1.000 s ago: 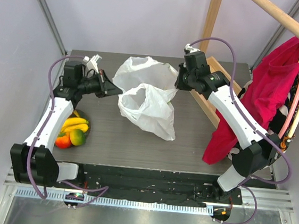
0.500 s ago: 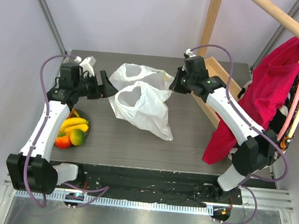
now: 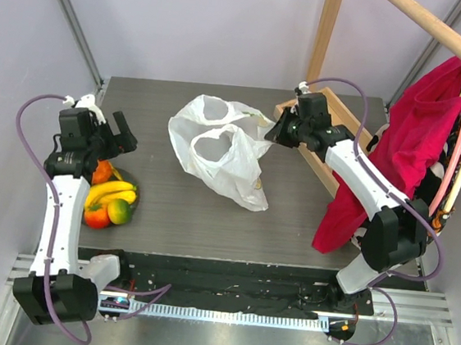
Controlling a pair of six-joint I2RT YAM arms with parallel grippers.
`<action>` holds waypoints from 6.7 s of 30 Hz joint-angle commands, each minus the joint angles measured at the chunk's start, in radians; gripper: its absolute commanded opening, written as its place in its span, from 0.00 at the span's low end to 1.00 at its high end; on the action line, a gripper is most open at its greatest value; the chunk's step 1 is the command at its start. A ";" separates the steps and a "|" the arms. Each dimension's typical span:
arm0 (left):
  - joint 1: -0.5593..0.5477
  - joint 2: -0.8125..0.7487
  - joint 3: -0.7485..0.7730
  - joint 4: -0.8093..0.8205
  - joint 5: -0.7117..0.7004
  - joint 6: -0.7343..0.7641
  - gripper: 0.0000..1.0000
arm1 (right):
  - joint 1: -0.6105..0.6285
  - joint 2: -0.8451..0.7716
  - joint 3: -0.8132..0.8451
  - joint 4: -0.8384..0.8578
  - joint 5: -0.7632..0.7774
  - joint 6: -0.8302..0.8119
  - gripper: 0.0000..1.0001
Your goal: Place the fruits into the plastic bag
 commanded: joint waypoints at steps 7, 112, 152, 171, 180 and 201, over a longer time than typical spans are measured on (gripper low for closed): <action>0.179 -0.070 -0.119 0.034 -0.311 0.032 1.00 | -0.028 -0.101 -0.045 0.107 -0.137 -0.004 0.01; -0.921 0.441 0.311 0.346 -0.067 0.050 0.41 | -0.071 -0.162 -0.112 0.126 -0.236 0.003 0.01; -0.979 0.758 0.090 0.818 -0.072 -0.209 0.65 | -0.068 -0.129 -0.158 0.172 -0.264 0.036 0.01; -0.984 0.737 0.094 0.753 -0.086 -0.163 1.00 | -0.069 -0.113 -0.163 0.176 -0.263 0.033 0.01; -0.983 0.564 0.047 0.732 -0.075 -0.079 1.00 | -0.068 -0.110 -0.160 0.172 -0.256 0.028 0.01; -0.875 0.176 -0.031 0.440 -0.062 0.063 1.00 | -0.068 -0.129 -0.161 0.164 -0.247 0.025 0.01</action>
